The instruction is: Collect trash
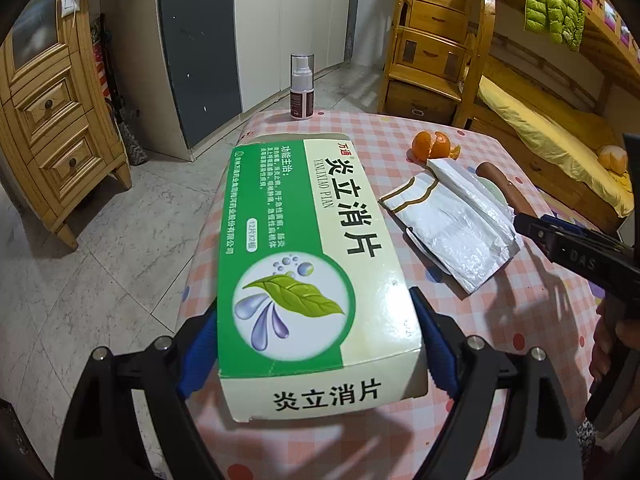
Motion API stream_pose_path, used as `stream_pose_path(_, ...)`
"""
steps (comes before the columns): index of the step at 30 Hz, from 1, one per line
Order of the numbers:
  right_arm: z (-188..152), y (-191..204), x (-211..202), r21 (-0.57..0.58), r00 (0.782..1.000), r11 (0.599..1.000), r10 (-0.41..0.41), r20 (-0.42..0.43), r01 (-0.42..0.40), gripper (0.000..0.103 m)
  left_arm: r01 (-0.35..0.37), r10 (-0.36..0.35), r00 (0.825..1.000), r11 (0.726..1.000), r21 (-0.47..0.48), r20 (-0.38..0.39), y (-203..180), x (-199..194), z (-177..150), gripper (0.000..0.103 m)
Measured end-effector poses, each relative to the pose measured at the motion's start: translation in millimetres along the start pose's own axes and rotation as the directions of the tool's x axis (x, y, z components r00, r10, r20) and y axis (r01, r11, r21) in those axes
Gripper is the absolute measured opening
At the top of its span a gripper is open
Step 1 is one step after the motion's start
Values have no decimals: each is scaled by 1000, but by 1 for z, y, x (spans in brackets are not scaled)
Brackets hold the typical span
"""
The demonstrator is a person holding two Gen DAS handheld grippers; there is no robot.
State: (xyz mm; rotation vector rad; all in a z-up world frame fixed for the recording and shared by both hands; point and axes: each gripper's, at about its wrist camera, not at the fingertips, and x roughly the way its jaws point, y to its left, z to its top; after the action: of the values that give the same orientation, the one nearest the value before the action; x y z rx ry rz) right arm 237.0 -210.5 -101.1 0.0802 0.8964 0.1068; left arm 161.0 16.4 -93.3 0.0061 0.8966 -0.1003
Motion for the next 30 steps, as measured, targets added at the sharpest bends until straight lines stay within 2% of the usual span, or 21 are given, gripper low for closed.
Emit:
stream_pose_path(2,0,-4,10,20,999,1000,19,-26,-19,46,0,0,1000,1000,2,-7,0,3,-1,83)
stream_pose_path(3,-1,-5,17,31,998,999,36,-46,-35,39,0,0,1000,1000,4,-10,-1,4,-2,83)
stream_pose_path(5,-3,-4,19,24,999,999,34,-42,-34,35,2,-1,1000,1000,3,-15,1,5,-3,83)
stream_pose_path(7,-5,1,19,-10,999,1000,22,-44,-22,24,-1,1,1000,1000,4,-19,2,5,-4,83)
stream_pose_path(8,-6,2,19,-19,999,1000,20,-46,-21,15,-3,3,1000,1000,4,-21,2,5,-5,83)
stream_pose_path(9,-7,3,18,-31,999,999,18,-50,-20,2,-5,5,1000,1000,4,-22,2,4,-5,83)
stream_pose_path(11,-8,4,14,-39,998,999,23,-51,-25,1,-8,8,1000,1000,3,-24,2,2,-7,83)
stream_pose_path(17,-6,6,-28,-84,1000,996,5,15,-3,0,-19,20,1000,1000,11,-9,3,-15,-11,83)
stream_pose_path(22,-16,-2,-73,-122,998,992,-32,48,38,0,-12,11,1000,1000,25,3,-4,-29,-15,83)
stream_pose_path(26,-29,3,-92,-174,997,983,-53,59,63,0,-1,1,1000,999,41,8,-12,-37,-22,83)
stream_pose_path(30,-42,23,-97,-237,999,971,0,51,13,0,-2,2,1000,999,48,13,-13,-45,-26,83)
